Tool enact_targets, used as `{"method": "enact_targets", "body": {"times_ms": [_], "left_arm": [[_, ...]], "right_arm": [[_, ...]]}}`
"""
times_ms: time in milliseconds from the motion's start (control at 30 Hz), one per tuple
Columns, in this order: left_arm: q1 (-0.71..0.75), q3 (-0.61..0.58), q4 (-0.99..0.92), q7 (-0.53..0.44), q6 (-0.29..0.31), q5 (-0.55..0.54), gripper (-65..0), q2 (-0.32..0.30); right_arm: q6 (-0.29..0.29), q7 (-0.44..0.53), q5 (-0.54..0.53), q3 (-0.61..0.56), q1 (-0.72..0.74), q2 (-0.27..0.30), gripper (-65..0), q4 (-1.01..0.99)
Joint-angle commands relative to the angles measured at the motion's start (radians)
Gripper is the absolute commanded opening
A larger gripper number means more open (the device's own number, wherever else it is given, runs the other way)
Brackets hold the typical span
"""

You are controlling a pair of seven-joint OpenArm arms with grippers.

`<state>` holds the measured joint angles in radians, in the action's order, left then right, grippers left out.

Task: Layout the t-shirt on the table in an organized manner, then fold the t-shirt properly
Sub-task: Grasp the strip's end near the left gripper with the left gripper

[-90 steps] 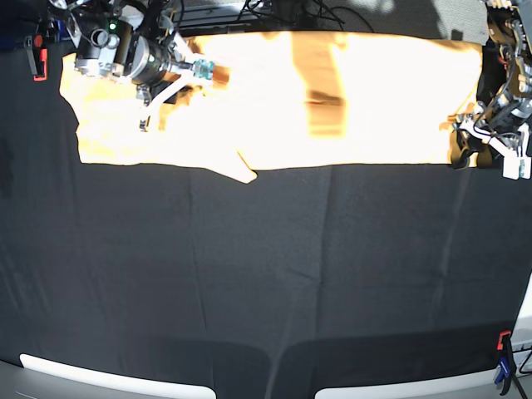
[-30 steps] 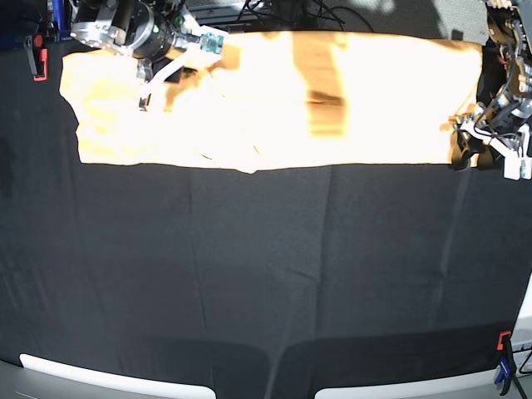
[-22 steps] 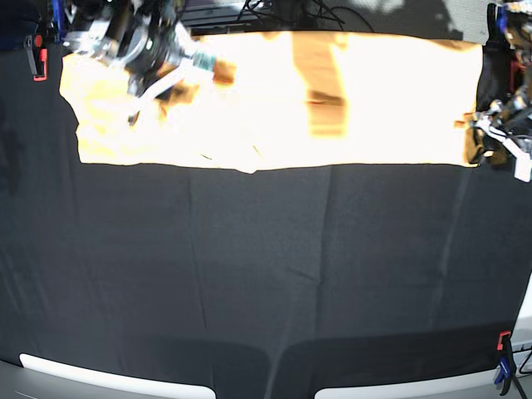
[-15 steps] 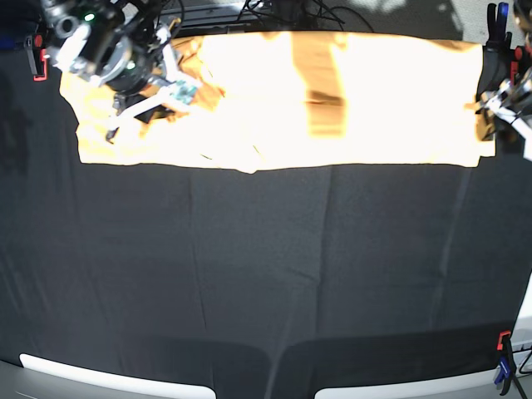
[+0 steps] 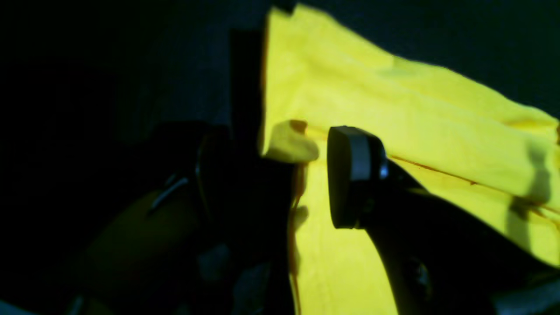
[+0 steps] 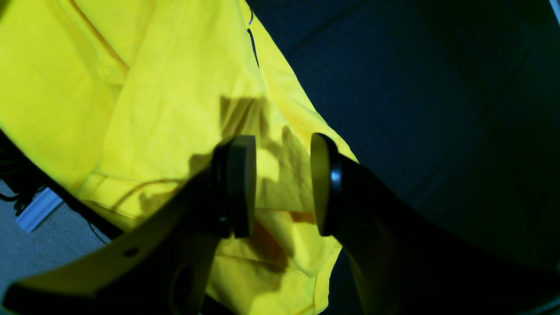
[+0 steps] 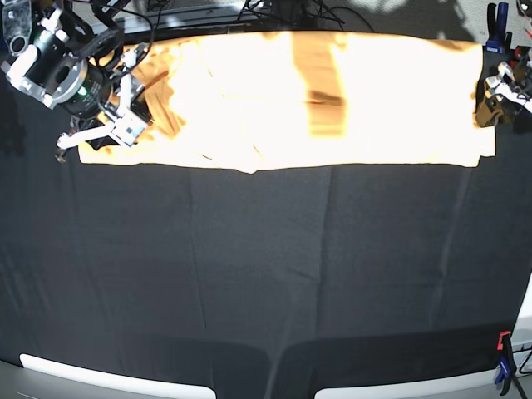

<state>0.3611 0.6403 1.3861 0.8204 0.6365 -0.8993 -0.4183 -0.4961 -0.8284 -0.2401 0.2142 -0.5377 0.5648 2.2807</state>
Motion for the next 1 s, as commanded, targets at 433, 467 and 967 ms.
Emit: {"method": "enact_targets", "body": {"times_ms": [433,467,967], "left_arm": [[-0.081,0.006,-0.146,0.238,0.062,-0.302,-31.9,-0.003],[-0.081,0.006,-0.146,0.253,0.062,-0.316,-31.9,0.000],[-0.081,0.006,-0.143,0.340,0.062,-0.325,-33.0,0.065]], "right_arm": [[0.007,0.020,-0.011,0.009,0.000,0.011,-44.4,0.014],[0.007,0.020,-0.011,0.009,0.001,0.011,-44.4,0.014],[0.007,0.061,-0.011,0.009,0.001,0.011,-44.4,0.014]]}}
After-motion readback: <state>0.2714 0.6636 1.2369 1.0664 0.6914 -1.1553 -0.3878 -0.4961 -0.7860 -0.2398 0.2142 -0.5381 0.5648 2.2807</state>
